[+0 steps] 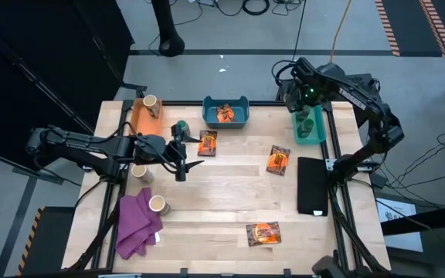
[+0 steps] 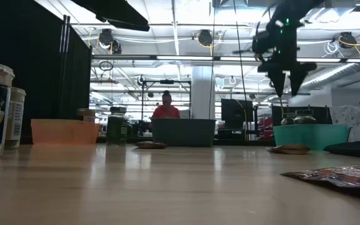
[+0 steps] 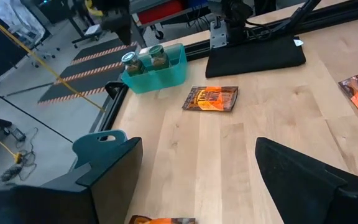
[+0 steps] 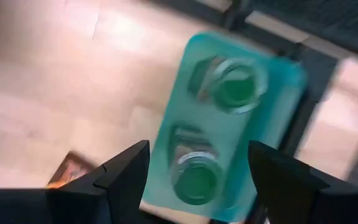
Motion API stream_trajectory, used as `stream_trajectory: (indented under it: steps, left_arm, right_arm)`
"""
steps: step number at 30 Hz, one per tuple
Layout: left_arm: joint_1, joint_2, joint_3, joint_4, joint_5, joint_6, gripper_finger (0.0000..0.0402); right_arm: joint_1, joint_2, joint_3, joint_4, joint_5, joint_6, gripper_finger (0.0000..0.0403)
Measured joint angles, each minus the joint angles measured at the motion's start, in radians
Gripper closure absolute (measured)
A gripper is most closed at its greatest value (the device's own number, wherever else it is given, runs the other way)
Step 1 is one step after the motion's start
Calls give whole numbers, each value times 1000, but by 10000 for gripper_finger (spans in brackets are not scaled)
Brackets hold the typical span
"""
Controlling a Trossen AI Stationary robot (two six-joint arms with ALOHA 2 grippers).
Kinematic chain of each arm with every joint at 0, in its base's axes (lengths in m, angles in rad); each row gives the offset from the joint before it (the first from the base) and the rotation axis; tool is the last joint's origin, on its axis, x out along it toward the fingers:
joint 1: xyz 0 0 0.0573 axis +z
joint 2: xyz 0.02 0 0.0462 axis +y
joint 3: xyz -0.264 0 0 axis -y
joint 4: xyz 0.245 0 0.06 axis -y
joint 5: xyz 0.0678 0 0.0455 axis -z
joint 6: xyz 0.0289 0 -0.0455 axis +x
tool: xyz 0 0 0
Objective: Sort spices by type
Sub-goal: Put the top left orange seasoning into the dark blue bin
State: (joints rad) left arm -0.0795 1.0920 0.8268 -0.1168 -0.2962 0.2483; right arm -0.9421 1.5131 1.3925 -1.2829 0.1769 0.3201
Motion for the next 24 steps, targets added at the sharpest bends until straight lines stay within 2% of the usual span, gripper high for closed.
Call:
stream_trajectory:
  steps: [2, 4, 8, 11, 18, 24]
  left_arm:
    - [0, 0, 0, -7, 0, -7, 85]
    - [0, 0, 0, -17, 0, -9, 85]
    - [0, 0, 0, -43, 6, -34, 85]
    - [0, 0, 0, -54, 6, -53, 85]
    - [0, 0, 0, -61, 6, -122, 84]
    - [0, 0, 0, -61, 6, -192, 84]
  right_arm:
    - [39, -42, 5, -5, 97, 37, 150]
    - [84, -93, 5, -5, 139, 60, 150]
    - [212, -202, 5, 21, 137, 102, 150]
    - [341, -289, -20, 107, 137, 111, 150]
    - [679, -433, -197, 402, 139, 123, 149]
    - [893, -457, -377, 733, 166, 54, 149]
